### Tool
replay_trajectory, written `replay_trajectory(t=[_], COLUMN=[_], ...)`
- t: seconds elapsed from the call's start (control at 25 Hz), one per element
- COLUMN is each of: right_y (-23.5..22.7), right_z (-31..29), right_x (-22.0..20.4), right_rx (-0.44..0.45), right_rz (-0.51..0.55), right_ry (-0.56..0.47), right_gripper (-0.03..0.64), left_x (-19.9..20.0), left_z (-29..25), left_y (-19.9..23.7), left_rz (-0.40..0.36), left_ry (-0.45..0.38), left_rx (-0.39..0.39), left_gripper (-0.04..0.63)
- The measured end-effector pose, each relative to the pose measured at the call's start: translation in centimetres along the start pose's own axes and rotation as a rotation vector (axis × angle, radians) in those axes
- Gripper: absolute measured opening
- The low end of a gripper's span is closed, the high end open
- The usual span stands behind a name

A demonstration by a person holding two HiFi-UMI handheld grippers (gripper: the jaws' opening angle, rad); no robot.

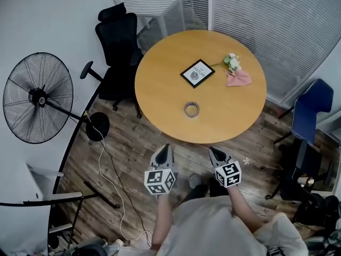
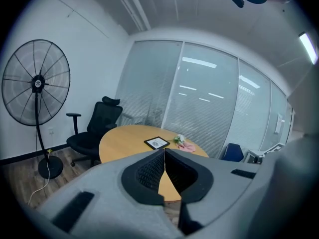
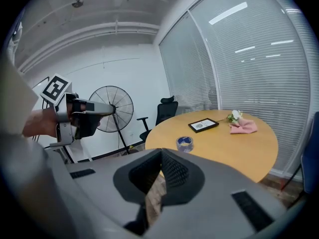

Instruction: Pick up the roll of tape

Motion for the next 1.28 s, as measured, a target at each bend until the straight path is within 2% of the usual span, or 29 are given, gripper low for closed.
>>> replay_trajectory(t=[0.32,0.6,0.96,1.08,1.28], right_y=[-1.5,-4.0,-7.1,-8.2,-9.8], right_z=[-3.7,-8.3,-13.9,-15.3,-16.6], right_x=[1.8,3.9,7.3,7.9,8.3], right_rx=[-0.02,0.032,0.092,0.111,0.127], right_rz=[0.009,-0.01,0.024,0.027,0.019], right_ry=[-0.008,-0.03,-0.066,-0.068,-0.068], right_gripper=[-0.003,-0.003,-0.002,0.038,0.059], left_x=[-0.9,0.1,1.5,1.6,1.2], left_z=[-1.7,-6.0,-12.0,-13.8,-15.6], left_y=[0.8,1.9,3.0,3.0,3.0], left_rz=[0.01,0.003,0.001,-0.003,-0.007], left_ry=[0.042,0.03,0.005,-0.002,0.005], left_rx=[-0.016,-0.002,0.014,0.013,0.024], left_gripper=[0.009,0.009,0.011,0.011,0.011])
Point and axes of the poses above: the fingertips, and each gripper's own axes: z backward along the fingers, y to its left, x out of its top, the point moved 2 cm from there along z, backward along the fingers, and after that the axes turned 13 degrees about -y, right-handed, at the moved point
